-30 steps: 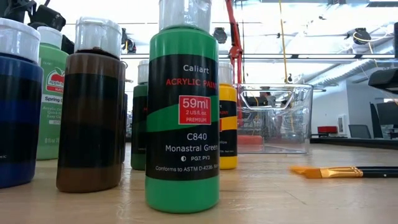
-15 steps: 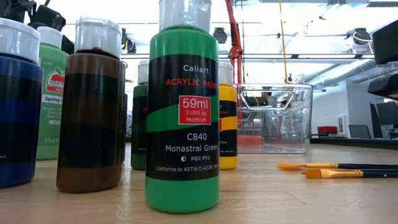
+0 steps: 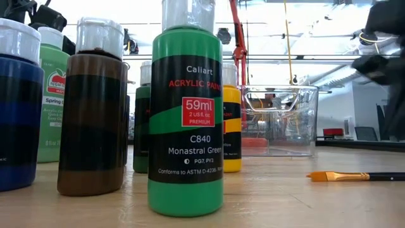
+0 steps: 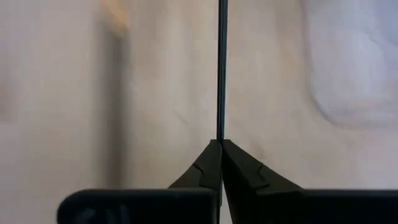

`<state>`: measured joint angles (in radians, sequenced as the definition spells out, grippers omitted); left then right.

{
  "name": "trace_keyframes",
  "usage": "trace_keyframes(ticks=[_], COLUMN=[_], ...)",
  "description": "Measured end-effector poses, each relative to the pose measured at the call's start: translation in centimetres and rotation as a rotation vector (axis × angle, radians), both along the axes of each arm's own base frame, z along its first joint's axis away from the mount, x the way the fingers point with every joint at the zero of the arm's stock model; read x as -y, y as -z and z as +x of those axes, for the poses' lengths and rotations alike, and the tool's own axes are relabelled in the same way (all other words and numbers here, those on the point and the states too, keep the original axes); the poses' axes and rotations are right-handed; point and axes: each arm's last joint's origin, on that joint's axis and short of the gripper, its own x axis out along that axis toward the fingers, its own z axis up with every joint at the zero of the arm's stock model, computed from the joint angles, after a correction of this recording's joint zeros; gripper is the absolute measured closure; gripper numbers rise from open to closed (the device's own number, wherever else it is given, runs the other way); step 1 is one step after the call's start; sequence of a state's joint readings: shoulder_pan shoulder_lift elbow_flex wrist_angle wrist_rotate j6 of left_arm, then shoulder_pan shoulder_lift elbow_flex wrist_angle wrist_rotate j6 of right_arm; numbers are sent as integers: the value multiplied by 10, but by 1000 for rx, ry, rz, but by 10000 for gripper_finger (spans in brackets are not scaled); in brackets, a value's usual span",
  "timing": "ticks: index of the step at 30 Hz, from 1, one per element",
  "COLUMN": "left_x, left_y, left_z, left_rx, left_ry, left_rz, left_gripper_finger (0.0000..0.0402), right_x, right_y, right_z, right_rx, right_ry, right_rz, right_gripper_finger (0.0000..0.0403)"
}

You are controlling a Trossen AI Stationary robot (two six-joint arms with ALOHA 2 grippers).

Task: Pick & Place Paint Supplies
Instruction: Put the top yellow paintbrush into the green cup

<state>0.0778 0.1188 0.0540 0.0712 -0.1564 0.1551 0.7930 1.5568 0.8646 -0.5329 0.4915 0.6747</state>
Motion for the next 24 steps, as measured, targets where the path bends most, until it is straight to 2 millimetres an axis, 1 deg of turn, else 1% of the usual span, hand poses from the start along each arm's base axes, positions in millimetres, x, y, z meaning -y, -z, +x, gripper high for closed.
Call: trace_keyframes(ticks=[4,10,14,16,19,21,24], left_x=[0,0,0,0,0,0,0], left_y=[0,0,0,0,0,0,2], left_z=[0,0,0,0,0,0,0], left_rx=[-1,0,0,0,0,0,-11], left_ry=[0,0,0,0,0,0,0], left_rz=[0,-2,-3,-3,-3,-9,-24], left_gripper_finger=[376,376,376,376,376,376,376], right_x=[-1,-5,-9,-12,-18,-20,-20], right_y=[1,-3,-14,-24,-45,-61,-89], right_z=[-3,0,8,15,31,43,63], right_rx=[-3,74,172,216,316,388,506], right_ry=[-41,-61,-105,-147,-215,-245,-229], right_rz=[-33,-64,-162,-206,-286,-366,-504], right_gripper_finger=[402,402,402,402,402,402,402])
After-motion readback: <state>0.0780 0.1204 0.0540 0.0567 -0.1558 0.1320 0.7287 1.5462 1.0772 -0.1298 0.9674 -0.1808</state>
